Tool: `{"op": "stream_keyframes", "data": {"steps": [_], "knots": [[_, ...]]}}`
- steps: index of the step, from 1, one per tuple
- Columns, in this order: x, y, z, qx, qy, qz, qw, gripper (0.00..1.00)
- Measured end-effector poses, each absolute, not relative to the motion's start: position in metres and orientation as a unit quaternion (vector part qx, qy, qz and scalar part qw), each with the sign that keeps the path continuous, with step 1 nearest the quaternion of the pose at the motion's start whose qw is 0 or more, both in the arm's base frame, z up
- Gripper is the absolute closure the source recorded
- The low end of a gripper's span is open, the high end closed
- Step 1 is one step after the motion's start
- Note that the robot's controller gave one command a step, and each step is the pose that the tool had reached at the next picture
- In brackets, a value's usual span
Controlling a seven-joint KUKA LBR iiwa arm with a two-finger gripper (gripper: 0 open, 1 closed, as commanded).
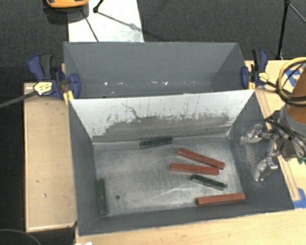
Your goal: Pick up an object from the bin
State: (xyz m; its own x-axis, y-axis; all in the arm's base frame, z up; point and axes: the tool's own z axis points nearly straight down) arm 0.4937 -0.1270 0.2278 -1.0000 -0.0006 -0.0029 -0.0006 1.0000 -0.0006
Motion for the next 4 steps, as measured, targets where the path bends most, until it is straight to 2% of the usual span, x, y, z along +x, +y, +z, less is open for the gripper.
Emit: {"op": "stream_keyframes", "data": {"steps": [1,2,3,4], "knots": [[0.503,-0.121,0.162,0.012,1.0,-0.001,0.004,0.0],[0.496,-0.115,0.088,-0.025,1.0,0.0,0.002,0.0],[0.515,-0.115,0.08,0.126,0.992,-0.001,0.018,1.0],[0.507,-0.113,0.075,0.123,0.992,0.0,0.003,0.0]]}}
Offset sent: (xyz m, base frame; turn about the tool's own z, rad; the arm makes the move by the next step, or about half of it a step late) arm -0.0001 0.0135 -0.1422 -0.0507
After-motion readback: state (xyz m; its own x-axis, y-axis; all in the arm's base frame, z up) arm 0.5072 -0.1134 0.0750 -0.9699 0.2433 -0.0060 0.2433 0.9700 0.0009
